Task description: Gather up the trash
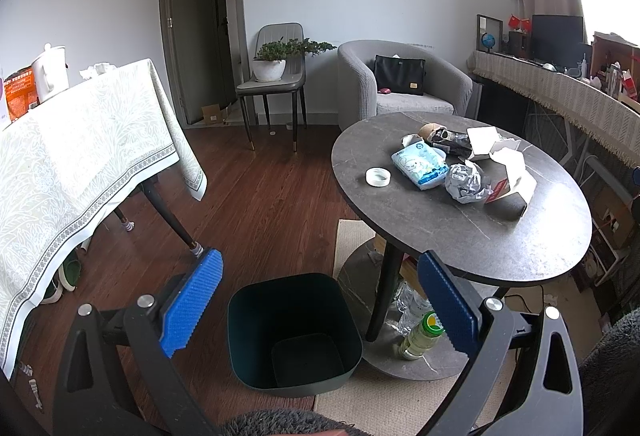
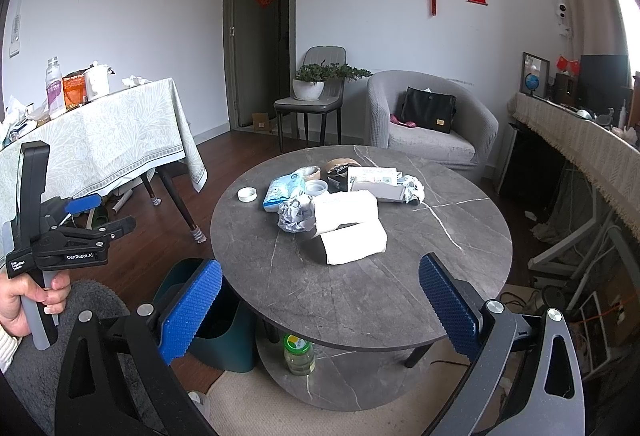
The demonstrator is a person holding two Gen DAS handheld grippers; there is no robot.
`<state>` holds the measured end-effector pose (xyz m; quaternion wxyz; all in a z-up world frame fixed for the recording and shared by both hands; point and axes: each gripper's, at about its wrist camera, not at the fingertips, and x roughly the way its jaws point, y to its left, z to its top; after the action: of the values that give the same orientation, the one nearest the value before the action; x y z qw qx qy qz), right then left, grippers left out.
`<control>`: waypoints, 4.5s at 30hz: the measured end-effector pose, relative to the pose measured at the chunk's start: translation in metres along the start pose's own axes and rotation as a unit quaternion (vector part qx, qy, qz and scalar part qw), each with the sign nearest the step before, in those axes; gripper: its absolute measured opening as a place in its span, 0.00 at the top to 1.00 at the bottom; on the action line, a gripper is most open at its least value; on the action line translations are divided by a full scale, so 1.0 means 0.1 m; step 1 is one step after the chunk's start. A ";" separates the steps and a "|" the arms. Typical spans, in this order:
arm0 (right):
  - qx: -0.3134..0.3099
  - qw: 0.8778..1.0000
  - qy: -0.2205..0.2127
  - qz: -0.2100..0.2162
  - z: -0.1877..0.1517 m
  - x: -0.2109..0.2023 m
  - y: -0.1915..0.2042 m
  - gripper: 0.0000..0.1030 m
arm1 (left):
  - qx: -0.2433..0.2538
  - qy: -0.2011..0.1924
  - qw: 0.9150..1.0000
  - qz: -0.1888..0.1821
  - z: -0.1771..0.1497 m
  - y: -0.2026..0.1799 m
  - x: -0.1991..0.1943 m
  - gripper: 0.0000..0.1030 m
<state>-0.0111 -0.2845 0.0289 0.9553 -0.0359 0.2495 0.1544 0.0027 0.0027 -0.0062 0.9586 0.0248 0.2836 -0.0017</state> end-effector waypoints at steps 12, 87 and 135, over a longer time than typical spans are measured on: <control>0.001 1.000 -0.001 0.000 0.01 -0.02 0.00 0.03 | 0.000 0.000 1.000 0.001 0.00 0.00 0.00 0.03; -0.023 0.992 0.100 0.079 0.28 1.48 -0.87 0.26 | -0.031 0.129 0.960 -0.248 0.66 -1.23 1.69 0.30; -0.028 0.977 0.096 0.189 0.96 1.92 0.89 0.26 | -0.019 0.163 0.982 -0.095 0.16 0.61 1.69 0.47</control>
<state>0.1646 -0.1331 0.0202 0.8792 -0.0293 0.3380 0.3346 0.1543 0.0648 -0.0815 0.8952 -0.0203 0.4374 -0.0832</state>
